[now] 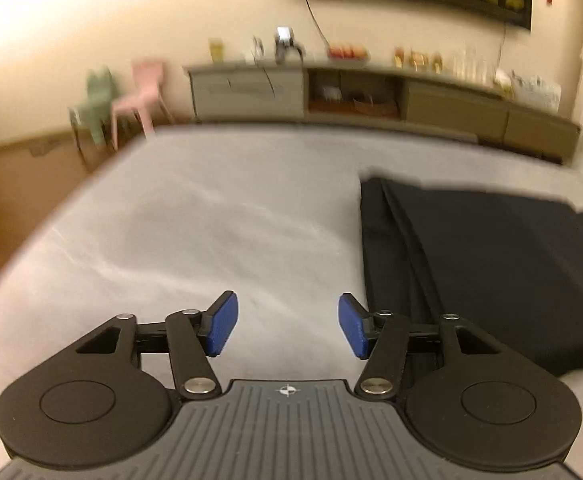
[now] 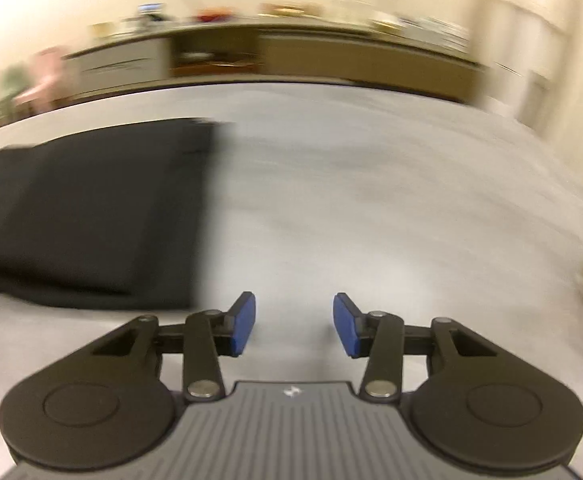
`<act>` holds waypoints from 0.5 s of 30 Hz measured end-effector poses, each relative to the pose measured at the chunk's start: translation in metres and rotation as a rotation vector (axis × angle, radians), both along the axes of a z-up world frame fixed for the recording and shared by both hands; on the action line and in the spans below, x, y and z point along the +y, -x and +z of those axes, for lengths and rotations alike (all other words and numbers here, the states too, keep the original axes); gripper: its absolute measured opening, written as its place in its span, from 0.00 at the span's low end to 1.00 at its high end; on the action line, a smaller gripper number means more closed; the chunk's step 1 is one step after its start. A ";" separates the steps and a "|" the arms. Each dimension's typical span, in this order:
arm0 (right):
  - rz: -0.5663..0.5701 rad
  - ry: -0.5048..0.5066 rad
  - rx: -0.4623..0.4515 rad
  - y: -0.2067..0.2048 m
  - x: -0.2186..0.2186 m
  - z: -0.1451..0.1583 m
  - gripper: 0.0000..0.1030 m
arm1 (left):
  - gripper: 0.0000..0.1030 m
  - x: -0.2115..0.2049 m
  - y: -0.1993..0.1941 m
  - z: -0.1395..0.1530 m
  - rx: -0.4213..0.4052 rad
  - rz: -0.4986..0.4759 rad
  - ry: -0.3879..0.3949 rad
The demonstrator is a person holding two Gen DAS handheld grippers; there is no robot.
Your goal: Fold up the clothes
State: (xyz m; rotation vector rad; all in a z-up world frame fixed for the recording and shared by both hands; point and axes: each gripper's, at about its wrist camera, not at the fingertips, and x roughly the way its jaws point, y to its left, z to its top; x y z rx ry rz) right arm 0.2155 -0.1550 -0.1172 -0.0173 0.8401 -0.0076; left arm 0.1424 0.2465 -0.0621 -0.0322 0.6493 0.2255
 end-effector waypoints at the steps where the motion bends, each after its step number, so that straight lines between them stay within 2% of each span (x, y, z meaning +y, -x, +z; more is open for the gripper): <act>1: -0.018 0.004 -0.008 0.008 -0.008 0.006 0.43 | 0.69 -0.005 0.007 0.007 -0.020 -0.030 0.015; 2: -0.036 0.009 -0.015 0.016 -0.016 0.012 0.44 | 0.80 -0.009 0.013 0.013 -0.039 -0.060 0.031; 3: -0.004 0.004 -0.039 0.026 -0.009 0.017 0.51 | 0.87 -0.015 0.020 0.019 -0.056 -0.093 0.045; 4: 0.029 0.000 -0.063 0.036 -0.003 0.022 0.56 | 0.88 -0.028 0.027 0.020 -0.058 -0.141 0.050; 5: 0.068 -0.004 -0.082 0.044 0.010 0.020 0.68 | 0.90 -0.041 0.034 0.020 -0.058 -0.187 0.053; 6: 0.107 -0.007 -0.101 0.052 0.022 0.018 0.75 | 0.96 -0.055 0.039 0.018 -0.043 -0.226 0.050; 8: 0.130 -0.019 -0.095 0.053 0.031 0.015 0.75 | 0.99 -0.081 0.050 0.013 -0.014 -0.300 0.042; 10: 0.152 -0.031 -0.088 0.053 0.039 0.013 0.72 | 0.99 -0.101 0.057 0.007 0.001 -0.320 0.045; 15: 0.207 -0.060 -0.070 0.054 0.058 0.008 0.73 | 0.99 -0.130 0.070 -0.006 0.002 -0.346 0.125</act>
